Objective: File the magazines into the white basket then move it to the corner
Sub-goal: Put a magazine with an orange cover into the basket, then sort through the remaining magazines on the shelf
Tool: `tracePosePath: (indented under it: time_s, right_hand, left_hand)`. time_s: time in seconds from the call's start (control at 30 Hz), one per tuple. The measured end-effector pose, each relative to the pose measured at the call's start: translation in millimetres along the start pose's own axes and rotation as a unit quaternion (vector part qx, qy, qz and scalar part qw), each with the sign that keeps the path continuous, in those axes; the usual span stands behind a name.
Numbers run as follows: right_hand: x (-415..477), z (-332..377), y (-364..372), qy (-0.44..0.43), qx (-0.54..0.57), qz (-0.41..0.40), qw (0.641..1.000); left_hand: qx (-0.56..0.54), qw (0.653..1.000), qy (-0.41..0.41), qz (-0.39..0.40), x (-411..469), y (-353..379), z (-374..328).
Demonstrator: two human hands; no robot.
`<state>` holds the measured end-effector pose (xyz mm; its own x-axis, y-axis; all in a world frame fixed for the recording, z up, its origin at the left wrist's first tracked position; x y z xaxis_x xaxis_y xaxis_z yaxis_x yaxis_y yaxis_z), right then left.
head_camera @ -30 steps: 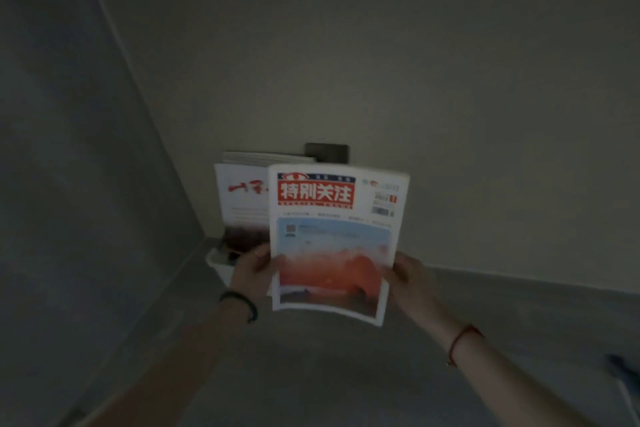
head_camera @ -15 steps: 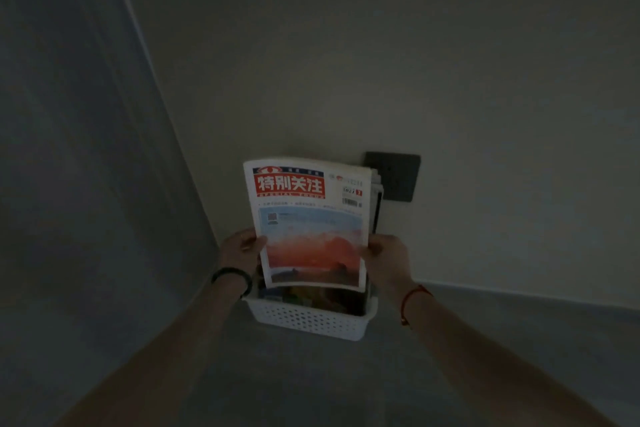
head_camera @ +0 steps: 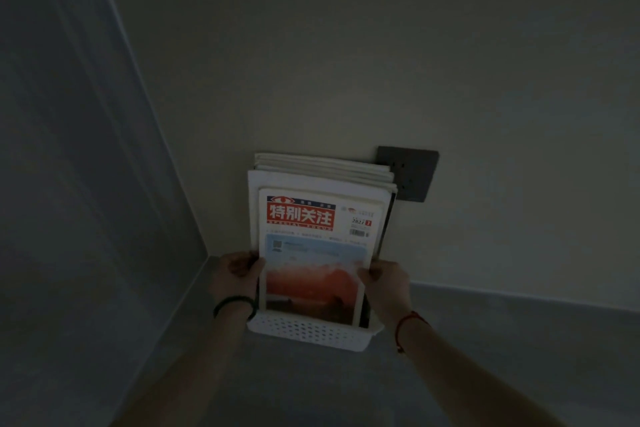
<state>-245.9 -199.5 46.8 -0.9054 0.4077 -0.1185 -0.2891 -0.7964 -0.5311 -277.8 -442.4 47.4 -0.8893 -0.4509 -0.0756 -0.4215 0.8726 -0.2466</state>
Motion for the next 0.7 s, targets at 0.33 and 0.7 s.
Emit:
tracePosePath:
  time_s: [0.33,0.7]
  right_hand:
    - [-72,-90,-91,0.005,0.109,-0.071,0.991]
    - [-184,-302,-320,0.172,0.160,-0.229,0.945]
  left_hand:
    - [0.025,0.986,0.107,0.123,-97,29,-18]
    - [0.010,0.909,0.014,0.416,-328,220,26]
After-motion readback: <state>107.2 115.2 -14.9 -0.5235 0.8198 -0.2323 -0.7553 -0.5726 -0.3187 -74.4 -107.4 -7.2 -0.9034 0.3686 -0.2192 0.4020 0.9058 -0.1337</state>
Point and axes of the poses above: each hand's wrist, its own x-axis towards the middle knuckle, its own y-axis out of the palm, z = x × y, the point moved 4 cm from there along x, towards the middle knuckle, and after that the axes turned 4 degrees about y, right-handed, at the moved point
